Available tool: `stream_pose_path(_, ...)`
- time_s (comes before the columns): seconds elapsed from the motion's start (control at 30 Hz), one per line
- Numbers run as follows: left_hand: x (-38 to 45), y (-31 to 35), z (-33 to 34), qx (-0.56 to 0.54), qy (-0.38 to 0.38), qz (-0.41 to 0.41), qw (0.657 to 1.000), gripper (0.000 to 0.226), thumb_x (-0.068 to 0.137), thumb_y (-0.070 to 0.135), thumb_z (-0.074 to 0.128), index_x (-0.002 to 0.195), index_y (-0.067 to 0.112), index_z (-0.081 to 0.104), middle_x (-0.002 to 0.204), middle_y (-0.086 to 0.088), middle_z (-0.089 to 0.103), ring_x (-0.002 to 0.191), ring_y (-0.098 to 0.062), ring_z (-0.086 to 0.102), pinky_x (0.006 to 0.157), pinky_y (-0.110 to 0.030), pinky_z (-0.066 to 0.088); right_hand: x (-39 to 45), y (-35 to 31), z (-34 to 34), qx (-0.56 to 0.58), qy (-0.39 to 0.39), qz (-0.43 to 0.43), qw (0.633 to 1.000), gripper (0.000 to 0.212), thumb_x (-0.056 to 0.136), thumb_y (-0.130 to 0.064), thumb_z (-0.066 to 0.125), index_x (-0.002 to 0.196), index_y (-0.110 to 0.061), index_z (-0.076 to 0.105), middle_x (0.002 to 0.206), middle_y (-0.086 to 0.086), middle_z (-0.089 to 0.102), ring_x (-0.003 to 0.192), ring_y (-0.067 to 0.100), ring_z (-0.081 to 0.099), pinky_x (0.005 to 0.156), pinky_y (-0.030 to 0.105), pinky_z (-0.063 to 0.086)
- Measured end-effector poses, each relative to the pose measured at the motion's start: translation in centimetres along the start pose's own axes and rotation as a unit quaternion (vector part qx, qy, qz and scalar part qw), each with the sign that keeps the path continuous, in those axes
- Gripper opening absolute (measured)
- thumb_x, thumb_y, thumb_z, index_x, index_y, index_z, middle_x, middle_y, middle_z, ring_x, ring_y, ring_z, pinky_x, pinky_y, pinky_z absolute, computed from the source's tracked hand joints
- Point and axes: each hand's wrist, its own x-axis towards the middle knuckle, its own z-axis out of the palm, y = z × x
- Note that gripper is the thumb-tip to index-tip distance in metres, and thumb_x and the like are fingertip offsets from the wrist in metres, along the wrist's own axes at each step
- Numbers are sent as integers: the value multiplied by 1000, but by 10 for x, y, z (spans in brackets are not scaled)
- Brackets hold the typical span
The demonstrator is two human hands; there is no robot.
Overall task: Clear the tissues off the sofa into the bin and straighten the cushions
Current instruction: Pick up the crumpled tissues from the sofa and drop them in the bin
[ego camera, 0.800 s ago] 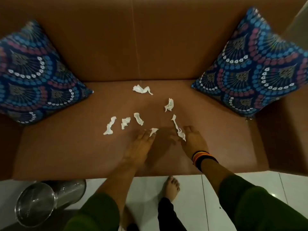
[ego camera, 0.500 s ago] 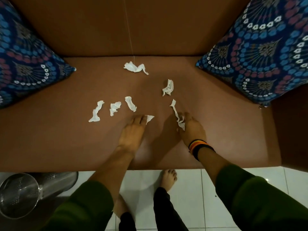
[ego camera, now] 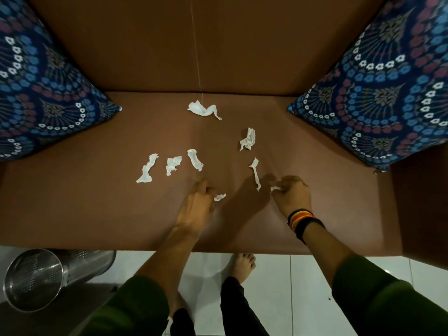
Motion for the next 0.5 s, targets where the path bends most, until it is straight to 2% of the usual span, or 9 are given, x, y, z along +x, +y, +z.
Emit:
stream_pose_path(0.07,4,0,-4,18,11,14,1000,23,95,20,67,117,19,73,142,-6,57,127,-26,61,103,-33,53,5,-12,1,6,-8,-19,1000,26,90,-18,69,110,-4,75,127,15,67,112,34,65,97,35,51)
stream_pose_path(0.17,22,-6,-8,15,49,27,998,12,89,11,69,97,15,77,159,-9,45,145,-29,45,103,-40,52,12,-24,10,-15,-4,-69,997,17,92,-17,63,93,-4,74,98,17,73,92,38,69,76,31,51)
stream_pose_path(0.2,30,-9,-9,12,58,18,998,13,88,7,67,94,13,77,164,-9,38,151,-28,37,103,-41,51,16,-26,14,-41,-8,-86,995,16,92,-17,64,93,-4,73,99,16,73,92,38,69,76,33,53)
stream_pose_path(0.23,39,-13,-10,11,62,5,998,16,88,5,65,95,12,77,167,-9,32,154,-28,31,105,-41,50,19,-28,18,-65,-16,-99,993,17,91,-18,66,100,-5,73,108,15,72,96,37,69,80,35,54)
stream_pose_path(0.33,66,-19,-10,18,38,-26,999,24,91,1,56,103,8,77,171,-12,19,158,-31,20,114,-42,44,27,-32,33,-103,-65,-130,984,48,89,-25,72,131,-8,60,143,8,56,116,29,63,92,36,55)
stream_pose_path(0.4,78,-18,-8,30,6,-48,998,28,92,-1,53,107,7,76,169,-14,23,155,-33,26,110,-43,46,29,-32,43,-114,-85,-140,980,60,88,-26,73,141,-7,52,151,8,46,129,28,53,98,38,53)
stream_pose_path(0.43,80,-16,-7,32,2,-62,998,29,92,-2,53,110,6,75,165,-15,32,148,-35,37,105,-43,49,29,-31,48,-120,-82,-140,980,61,89,-25,72,143,-6,50,148,10,49,128,29,53,97,38,53)
stream_pose_path(0.5,77,-10,-4,22,11,-93,995,32,92,-5,51,116,2,70,146,-16,52,122,-38,61,92,-46,55,28,-30,53,-124,-62,-141,980,54,90,-20,70,139,-7,52,130,14,61,114,33,61,88,38,55)
